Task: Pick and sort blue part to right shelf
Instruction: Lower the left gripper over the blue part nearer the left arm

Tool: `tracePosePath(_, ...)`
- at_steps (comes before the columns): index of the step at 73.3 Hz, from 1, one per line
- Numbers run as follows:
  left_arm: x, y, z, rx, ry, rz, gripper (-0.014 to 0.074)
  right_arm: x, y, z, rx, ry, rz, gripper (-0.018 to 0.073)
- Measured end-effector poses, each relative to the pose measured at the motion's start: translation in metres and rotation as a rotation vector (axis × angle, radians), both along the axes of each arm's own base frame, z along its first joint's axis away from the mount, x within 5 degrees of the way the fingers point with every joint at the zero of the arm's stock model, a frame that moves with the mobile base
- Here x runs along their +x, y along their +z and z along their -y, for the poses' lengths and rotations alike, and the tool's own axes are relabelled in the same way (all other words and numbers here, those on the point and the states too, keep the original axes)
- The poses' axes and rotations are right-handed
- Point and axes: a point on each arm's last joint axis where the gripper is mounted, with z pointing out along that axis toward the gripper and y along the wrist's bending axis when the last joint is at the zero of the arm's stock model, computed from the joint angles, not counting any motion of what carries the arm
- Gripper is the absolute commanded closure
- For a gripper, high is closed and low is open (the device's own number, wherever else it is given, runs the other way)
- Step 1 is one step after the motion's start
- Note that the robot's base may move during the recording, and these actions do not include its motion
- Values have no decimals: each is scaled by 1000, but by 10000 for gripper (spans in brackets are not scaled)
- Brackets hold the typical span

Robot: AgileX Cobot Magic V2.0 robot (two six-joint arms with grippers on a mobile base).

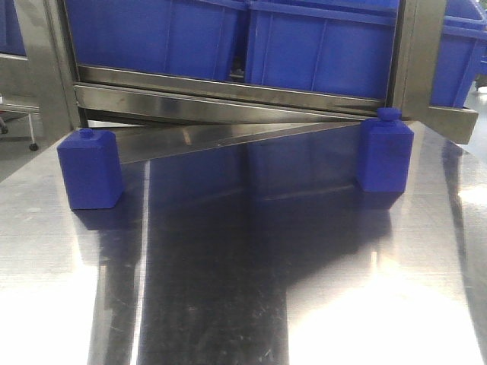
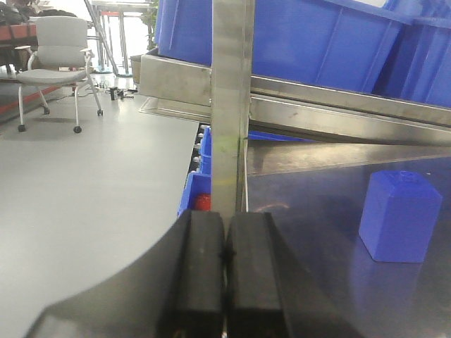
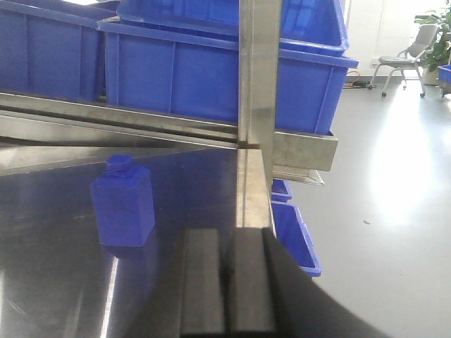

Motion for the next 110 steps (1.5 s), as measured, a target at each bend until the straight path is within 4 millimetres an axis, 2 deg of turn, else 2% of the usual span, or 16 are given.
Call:
tracePosePath(51,0,5,0,-13,-3,58,463,0,0,0,0,0,0,500)
tracePosePath(69,-2,23,1,-10,-10,239,460,0,0,0,0,0,0,500)
tracePosePath(74,-4,31,1,0,-9,243,457,0,0,0,0,0,0,500)
tracePosePath(78,-7,45,1,13,-6,239,457,0,0,0,0,0,0,500)
tracePosePath(85,-10,80,0,27,1,222,432,0,0,0,0,0,0,500)
tracePosePath(90,-11,104,0,29,7,192,367,0,0,0,0,0,0,500)
tracePosePath(96,-9,131,-1,29,13,149,239,0,0,0,0,0,0,500)
tracePosePath(102,-2,148,-1,20,16,74,134,0,0,0,0,0,0,500)
tracePosePath(110,12,163,-1,-23,6,-48,80,0,0,0,0,0,0,500)
